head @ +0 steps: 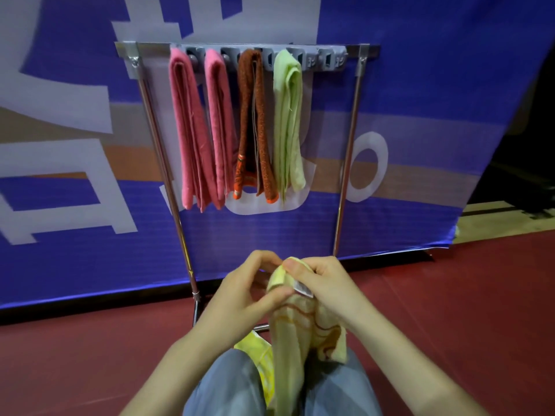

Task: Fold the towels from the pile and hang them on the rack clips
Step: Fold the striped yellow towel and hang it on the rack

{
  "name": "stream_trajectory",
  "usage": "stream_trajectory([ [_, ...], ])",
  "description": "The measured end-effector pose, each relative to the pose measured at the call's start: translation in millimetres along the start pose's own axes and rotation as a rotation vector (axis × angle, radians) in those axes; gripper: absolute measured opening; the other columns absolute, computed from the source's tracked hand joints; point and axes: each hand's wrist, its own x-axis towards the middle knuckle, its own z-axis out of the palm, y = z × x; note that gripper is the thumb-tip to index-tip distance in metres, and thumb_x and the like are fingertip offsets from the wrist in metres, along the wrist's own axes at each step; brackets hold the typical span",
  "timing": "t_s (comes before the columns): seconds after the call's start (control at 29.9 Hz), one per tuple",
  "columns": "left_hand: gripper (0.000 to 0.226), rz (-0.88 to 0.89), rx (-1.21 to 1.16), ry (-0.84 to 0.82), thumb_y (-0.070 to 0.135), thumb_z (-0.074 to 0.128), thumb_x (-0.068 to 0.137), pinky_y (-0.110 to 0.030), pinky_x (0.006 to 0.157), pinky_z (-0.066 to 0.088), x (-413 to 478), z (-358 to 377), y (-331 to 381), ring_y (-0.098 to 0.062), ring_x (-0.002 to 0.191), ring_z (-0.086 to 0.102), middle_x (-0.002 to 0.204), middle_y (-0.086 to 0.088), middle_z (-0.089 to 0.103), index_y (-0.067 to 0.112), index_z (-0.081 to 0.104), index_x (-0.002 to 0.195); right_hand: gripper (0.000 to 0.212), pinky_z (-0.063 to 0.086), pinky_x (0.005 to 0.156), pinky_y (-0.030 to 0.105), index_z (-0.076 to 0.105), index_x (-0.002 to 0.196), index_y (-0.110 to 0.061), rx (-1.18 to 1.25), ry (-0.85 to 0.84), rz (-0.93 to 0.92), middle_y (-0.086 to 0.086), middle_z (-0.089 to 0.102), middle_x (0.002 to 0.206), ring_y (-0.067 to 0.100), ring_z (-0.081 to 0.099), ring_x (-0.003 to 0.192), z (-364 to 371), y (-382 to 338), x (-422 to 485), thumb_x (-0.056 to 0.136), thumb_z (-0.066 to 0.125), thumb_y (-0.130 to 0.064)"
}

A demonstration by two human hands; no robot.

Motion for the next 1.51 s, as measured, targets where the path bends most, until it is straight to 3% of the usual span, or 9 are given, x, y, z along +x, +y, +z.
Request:
stream_trajectory([
  [0.27, 0.006, -0.102, -0.12, 0.125, 0.02, 0.066, 0.078, -0.013, 0.06, 0.047, 1, 0, 1, 0.001, 0.061, 0.059, 0.066, 0.011, 0.068, 0.019, 0.063, 0.072, 0.049, 0.021, 0.042, 0.012, 0.033, 0.044, -0.017, 0.015, -0.062, 0.026, -0.011, 0.029, 0.032, 0.0, 0.025, 0.036, -1, 1, -4, 0.089, 0.05, -0.021],
  [0.37, 0.024, -0.155, -0.177, 0.194, 0.002, 0.061, 0.081, -0.016, 0.056, 0.045, 9, -9, 5, 0.0, 0.055, 0.055, 0.054, 0.009, 0.065, 0.018, 0.063, 0.063, 0.046, 0.029, 0.046, 0.011, 0.042, 0.045, -0.018, -0.017, -0.118, -0.005, -0.009, 0.042, 0.035, -0.001, 0.035, 0.039, 1, 4, -6, 0.088, 0.054, -0.023],
  [0.47, 0.023, -0.138, -0.16, 0.176, 0.002, 0.061, 0.08, -0.016, 0.056, 0.047, 17, -19, 15, -0.001, 0.054, 0.056, 0.052, 0.009, 0.065, 0.017, 0.063, 0.063, 0.03, 0.035, 0.053, 0.024, 0.053, 0.054, -0.022, -0.037, -0.143, -0.027, -0.007, 0.049, 0.05, 0.01, 0.043, 0.05, 0, 10, -9, 0.079, 0.058, -0.039],
  [0.6, 0.019, -0.12, -0.1, 0.197, 0.004, 0.06, 0.081, -0.013, 0.056, 0.049, 25, -36, 22, 0.001, 0.054, 0.059, 0.054, 0.012, 0.067, 0.015, 0.065, 0.066, 0.036, 0.026, 0.044, 0.013, 0.054, 0.063, -0.005, -0.059, -0.127, 0.014, -0.015, 0.039, 0.04, -0.001, 0.033, 0.04, -12, 33, -11, 0.081, 0.054, -0.036],
  [0.74, 0.019, -0.118, -0.018, 0.193, 0.004, 0.06, 0.082, -0.008, 0.053, 0.046, 25, -50, 19, 0.003, 0.051, 0.058, 0.053, 0.013, 0.066, 0.015, 0.065, 0.067, 0.04, 0.029, 0.049, 0.018, 0.049, 0.054, -0.021, -0.101, -0.17, 0.064, -0.013, 0.043, 0.047, 0.001, 0.038, 0.048, -25, 61, -14, 0.074, 0.057, -0.054],
  [1.07, 0.023, -0.135, 0.031, 0.304, 0.004, 0.06, 0.082, -0.01, 0.053, 0.049, 25, -76, 7, 0.002, 0.051, 0.059, 0.054, 0.015, 0.067, 0.02, 0.064, 0.066, 0.035, 0.039, 0.06, 0.014, 0.064, 0.082, 0.0, -0.259, -0.046, 0.132, -0.013, 0.058, 0.06, -0.007, 0.05, 0.061, -62, 115, -25, 0.088, 0.053, -0.033],
  [1.17, 0.023, -0.159, 0.059, 0.322, 0.005, 0.06, 0.082, -0.01, 0.052, 0.049, 27, -87, 1, 0.002, 0.052, 0.06, 0.053, 0.016, 0.066, 0.02, 0.063, 0.066, 0.02, 0.035, 0.051, 0.009, 0.063, 0.071, -0.018, -0.281, -0.006, 0.139, -0.017, 0.056, 0.049, -0.008, 0.046, 0.051, -73, 117, -29, 0.089, 0.054, -0.019],
  [1.37, 0.02, -0.212, 0.058, 0.368, 0.005, 0.06, 0.082, -0.011, 0.052, 0.051, 22, -91, -12, 0.001, 0.052, 0.06, 0.054, 0.016, 0.067, 0.019, 0.064, 0.067, 0.045, 0.022, 0.05, 0.026, 0.04, 0.048, -0.024, -0.535, 0.036, 0.106, -0.008, 0.029, 0.051, 0.001, 0.027, 0.053, -91, 121, -28, 0.068, 0.045, -0.063],
  [1.51, 0.02, -0.289, 0.036, 0.365, 0.006, 0.062, 0.081, -0.013, 0.051, 0.048, 6, -67, -28, -0.002, 0.05, 0.057, 0.051, 0.014, 0.065, 0.019, 0.065, 0.066, 0.025, 0.035, 0.052, 0.016, 0.058, 0.055, -0.025, -0.389, 0.054, 0.109, -0.013, 0.048, 0.044, -0.004, 0.044, 0.049, -76, 100, -20, 0.077, 0.064, -0.035],
])
